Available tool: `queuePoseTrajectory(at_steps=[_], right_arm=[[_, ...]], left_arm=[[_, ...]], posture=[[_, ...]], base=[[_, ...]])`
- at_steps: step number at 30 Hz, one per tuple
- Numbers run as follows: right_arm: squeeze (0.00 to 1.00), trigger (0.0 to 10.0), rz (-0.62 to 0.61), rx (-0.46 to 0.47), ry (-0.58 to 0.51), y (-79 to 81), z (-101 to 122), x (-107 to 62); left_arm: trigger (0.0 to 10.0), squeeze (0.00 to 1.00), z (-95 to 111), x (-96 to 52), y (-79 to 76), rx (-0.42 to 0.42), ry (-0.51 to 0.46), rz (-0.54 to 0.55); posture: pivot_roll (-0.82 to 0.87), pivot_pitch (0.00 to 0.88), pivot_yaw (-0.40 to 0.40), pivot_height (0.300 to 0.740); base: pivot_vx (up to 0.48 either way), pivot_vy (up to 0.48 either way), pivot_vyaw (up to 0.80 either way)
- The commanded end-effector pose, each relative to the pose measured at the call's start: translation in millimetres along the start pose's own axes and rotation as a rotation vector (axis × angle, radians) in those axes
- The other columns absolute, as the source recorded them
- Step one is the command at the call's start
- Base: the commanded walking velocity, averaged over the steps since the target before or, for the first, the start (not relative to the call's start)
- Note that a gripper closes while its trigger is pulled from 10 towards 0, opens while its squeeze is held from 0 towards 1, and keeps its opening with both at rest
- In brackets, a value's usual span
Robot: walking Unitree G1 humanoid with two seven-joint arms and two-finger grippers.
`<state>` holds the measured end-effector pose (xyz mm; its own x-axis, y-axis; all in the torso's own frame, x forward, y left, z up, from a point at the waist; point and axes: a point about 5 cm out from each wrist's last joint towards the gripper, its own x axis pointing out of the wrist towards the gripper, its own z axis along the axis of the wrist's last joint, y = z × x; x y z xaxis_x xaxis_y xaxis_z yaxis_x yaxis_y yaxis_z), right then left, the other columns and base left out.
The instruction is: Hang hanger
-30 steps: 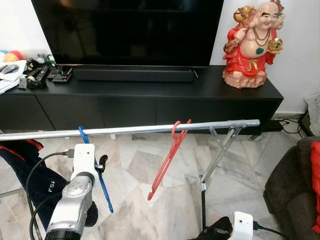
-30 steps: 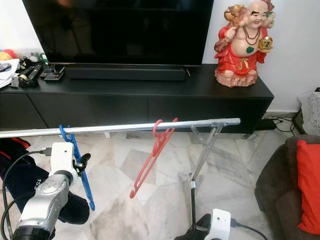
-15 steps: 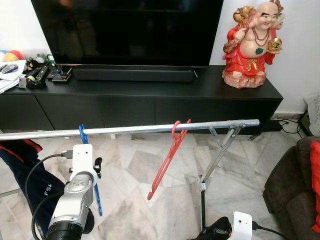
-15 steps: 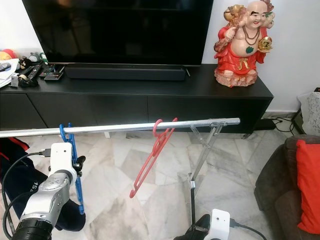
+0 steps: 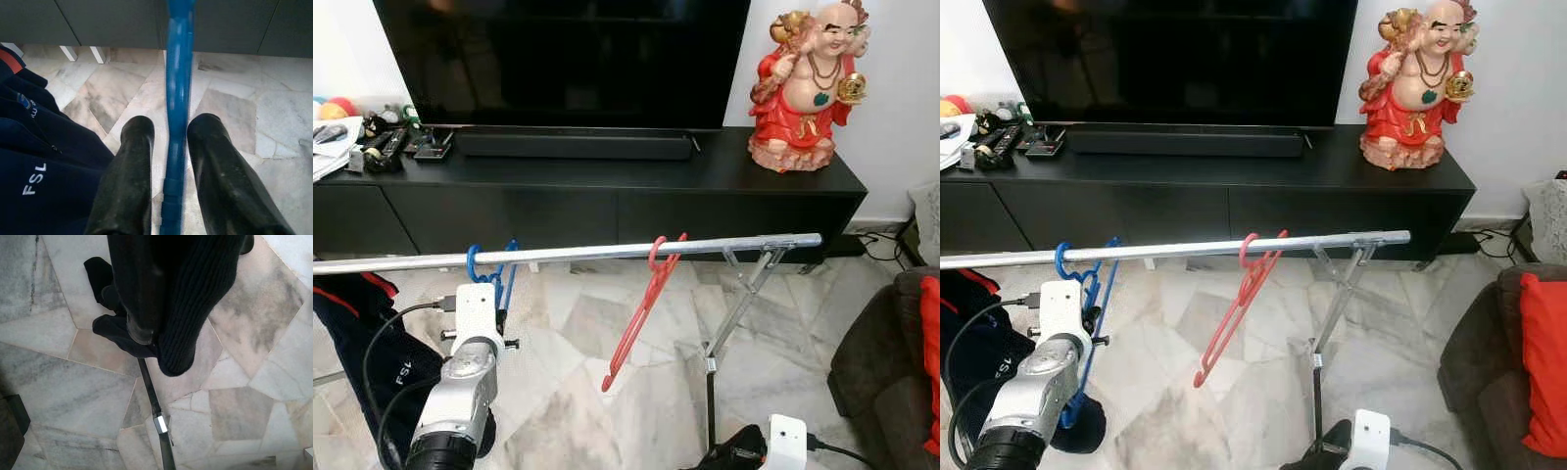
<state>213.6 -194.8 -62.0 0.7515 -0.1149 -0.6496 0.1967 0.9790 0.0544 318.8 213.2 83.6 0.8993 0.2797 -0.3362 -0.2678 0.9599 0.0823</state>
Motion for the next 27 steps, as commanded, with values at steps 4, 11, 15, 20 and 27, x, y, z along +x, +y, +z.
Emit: queuePoseTrajectory(at_steps=[4, 11, 15, 20, 27], right_arm=[[0.0, 10.0, 0.01, -0.011, -0.001, 2.6, 1, 0.7], [0.0, 10.0, 0.011, -0.014, 0.001, 2.3, 1, 0.7], [0.0, 10.0, 0.013, -0.016, 0.003, 2.6, 1, 0.6], [0.0, 10.0, 0.013, -0.017, 0.005, 2.8, 0, 0.3], [0.0, 10.0, 0.012, -0.016, 0.009, 2.6, -2, -0.3]], left_arm=[[0.0, 0.0, 3, 0.7, -0.4, -0.017, -0.014, -0.001], [0.0, 0.0, 3, 0.5, -1.3, -0.024, -0.028, -0.013], [0.0, 0.0, 3, 0.2, -1.3, -0.022, -0.03, -0.015], [0.0, 0.0, 0, -0.9, -0.9, -0.018, -0.027, -0.021], [0.0, 0.0, 3, -9.4, -0.5, 0.039, -0.136, -0.154]], posture=[[-0.04, 0.082, 0.0, 0.74], [-0.04, 0.082, -0.001, 0.74], [-0.04, 0.08, 0.0, 0.74], [-0.04, 0.08, 0.0, 0.74], [-0.03, 0.083, 0.001, 0.74]], base=[[0.0, 0.0, 0.0], [0.0, 0.0, 0.0], [0.0, 0.0, 0.0], [0.0, 0.0, 0.0], [0.0, 0.0, 0.0]])
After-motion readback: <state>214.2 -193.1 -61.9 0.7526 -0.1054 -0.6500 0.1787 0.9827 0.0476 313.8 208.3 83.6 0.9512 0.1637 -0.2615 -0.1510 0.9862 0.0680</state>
